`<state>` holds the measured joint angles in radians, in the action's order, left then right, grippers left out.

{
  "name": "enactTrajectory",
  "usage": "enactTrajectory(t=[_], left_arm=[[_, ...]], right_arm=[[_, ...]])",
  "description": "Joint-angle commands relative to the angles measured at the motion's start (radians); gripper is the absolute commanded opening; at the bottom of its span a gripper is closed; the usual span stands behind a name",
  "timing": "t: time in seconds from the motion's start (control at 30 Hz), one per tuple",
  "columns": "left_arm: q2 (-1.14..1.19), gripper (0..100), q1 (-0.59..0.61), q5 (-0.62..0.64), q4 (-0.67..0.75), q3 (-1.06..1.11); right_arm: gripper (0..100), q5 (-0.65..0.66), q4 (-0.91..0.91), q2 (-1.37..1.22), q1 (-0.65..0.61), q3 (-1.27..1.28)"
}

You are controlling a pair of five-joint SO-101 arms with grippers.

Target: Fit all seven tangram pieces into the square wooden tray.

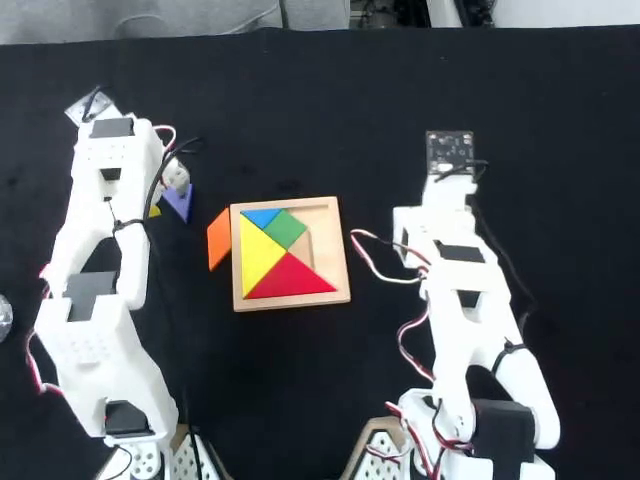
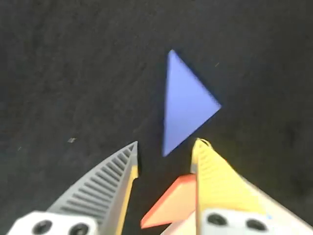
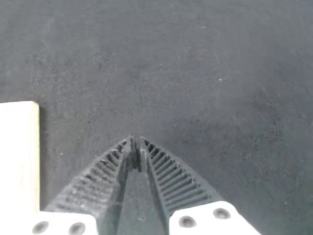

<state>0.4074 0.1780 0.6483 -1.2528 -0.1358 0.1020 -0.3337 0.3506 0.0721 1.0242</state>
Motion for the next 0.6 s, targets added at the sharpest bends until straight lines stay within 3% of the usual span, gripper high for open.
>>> enactTrajectory(t=[0.0, 0.1, 0.57], left_arm=[[0.017, 32, -0.024, 0.032, 0.037, -0.081], [0.06, 34, -0.03, 0.107, 0.029, -0.134], [0.269, 32, 0.005, 0.107, -0.006, -0.318]], right_arm=[[1.1, 0.017, 0.018, -0.002, -0.026, -0.005], [1.1, 0.017, 0.018, -0.002, -0.026, -0.005], [1.1, 0.017, 0.018, -0.002, -0.026, -0.005]])
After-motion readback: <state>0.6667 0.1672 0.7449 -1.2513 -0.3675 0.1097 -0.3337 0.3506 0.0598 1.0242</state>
